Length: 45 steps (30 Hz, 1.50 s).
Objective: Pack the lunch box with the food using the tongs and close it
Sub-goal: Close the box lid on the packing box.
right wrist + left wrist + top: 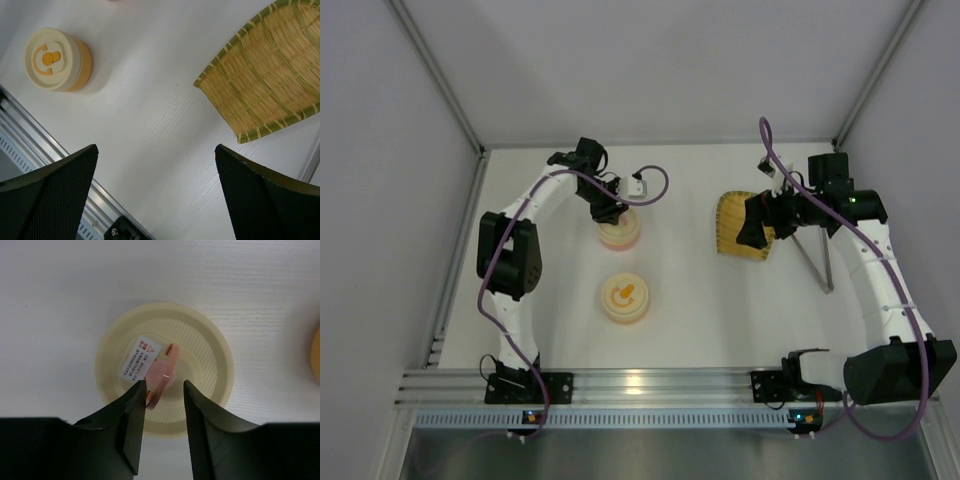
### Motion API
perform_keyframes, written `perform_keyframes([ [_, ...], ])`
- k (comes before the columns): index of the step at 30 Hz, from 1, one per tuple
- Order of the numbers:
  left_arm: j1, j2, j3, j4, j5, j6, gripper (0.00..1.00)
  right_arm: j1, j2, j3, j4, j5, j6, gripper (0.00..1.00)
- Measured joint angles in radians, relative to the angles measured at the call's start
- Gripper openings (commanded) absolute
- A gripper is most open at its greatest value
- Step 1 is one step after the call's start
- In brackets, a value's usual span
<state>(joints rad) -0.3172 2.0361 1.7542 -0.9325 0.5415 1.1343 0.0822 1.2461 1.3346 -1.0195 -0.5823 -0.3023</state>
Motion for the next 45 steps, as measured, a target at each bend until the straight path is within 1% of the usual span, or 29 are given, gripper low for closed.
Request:
perform_keyframes([
  [4,0.0,0.006,0.0,-0.007,-0.006,-0.004,0.33,0.0,0.0,0.0,0.0,0.0,0.0,0.99],
  [5,0.0,0.007,0.0,-0.006,-0.009,-0.006,0.29,0.0,0.0,0.0,0.0,0.0,0.0,0.99],
  [8,-0.002,0.011,0.0,-0.003,-0.017,-0.016,0.23,0.0,0.0,0.0,0.0,0.0,0.0,0.99],
  [13,-0.012,0.013,0.002,0.006,-0.038,-0.045,0.16,0.0,0.0,0.0,0.0,-0.003,0.002,0.99],
  [21,-0.013,0.013,0.002,0.015,-0.041,-0.1,0.1,0.0,0.0,-0.007,0.002,-0.006,0.009,0.99],
  [22,-0.013,0.013,0.004,0.015,-0.042,-0.11,0.06,0.0,0.0,-0.012,0.003,-0.007,0.009,0.99],
  [26,-0.013,0.01,0.012,0.015,-0.046,-0.145,0.0,0.0,-0.002,-0.019,0.001,-0.007,0.011,0.99],
  [37,-0.013,-0.043,0.0,0.028,-0.091,-0.231,0.0,0.0,-0.002,-0.019,0.002,-0.01,0.011,0.99],
  [42,-0.013,-0.086,-0.035,0.054,-0.103,-0.328,0.0,0.0,-0.009,-0.032,0.005,-0.01,0.011,0.99],
  [45,-0.013,-0.133,-0.101,0.093,-0.122,-0.398,0.0,0.0,-0.014,-0.039,0.004,-0.009,0.011,0.99],
])
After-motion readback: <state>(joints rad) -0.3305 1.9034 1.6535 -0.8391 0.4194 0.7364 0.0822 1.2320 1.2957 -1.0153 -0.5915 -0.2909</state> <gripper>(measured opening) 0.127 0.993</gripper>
